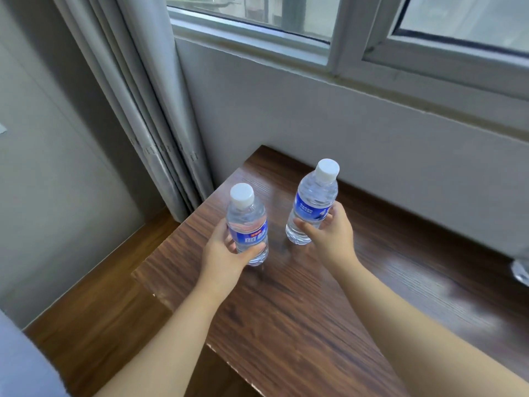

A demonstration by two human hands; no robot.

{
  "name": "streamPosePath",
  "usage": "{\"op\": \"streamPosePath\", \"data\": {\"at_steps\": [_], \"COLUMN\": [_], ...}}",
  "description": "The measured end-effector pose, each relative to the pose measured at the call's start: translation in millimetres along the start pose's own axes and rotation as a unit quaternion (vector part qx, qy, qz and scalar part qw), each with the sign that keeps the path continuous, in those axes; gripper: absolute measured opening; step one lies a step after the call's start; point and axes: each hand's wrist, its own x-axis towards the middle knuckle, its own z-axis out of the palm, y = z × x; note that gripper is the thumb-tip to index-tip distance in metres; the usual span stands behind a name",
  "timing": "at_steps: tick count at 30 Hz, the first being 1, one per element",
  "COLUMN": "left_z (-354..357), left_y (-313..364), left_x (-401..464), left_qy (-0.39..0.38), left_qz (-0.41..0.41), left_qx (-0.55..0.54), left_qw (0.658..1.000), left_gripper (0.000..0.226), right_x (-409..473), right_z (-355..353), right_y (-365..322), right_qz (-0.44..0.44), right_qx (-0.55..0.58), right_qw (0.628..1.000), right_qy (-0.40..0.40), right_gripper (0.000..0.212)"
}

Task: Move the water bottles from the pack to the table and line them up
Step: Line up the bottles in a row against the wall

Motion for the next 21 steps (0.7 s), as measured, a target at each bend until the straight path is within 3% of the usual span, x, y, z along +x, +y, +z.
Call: {"op": "streamPosePath", "data": {"at_steps": [7,14,21], "left_z": [79.7,186.5,292.0], "left_y": [27.2,38.8,41.1], "left_x": [-0.5,-4.0,-9.9], "left_qy": [-0.078,-0.189,-0.234], "left_qz": [0.032,0.027,0.033], "left_qx": [0.004,-0.041,-0.024], "left_qw": [0.996,0.981,0.971], "left_gripper": [0.054,0.061,0.058], "right_x": [-17.2,-27.8,-21.7], "right_z": [-90.7,-187.5,-263.8], "right_y": [0.9,20.7,50.6], "right_qz": [-0.007,0.012,0.040], "right_qx": [0.008,0.029,0.023], "right_qw": [0.998,0.987,0.967], "right_qy": [0.062,0.155,0.249], "right_gripper": [0.053,0.054,0.046]}}
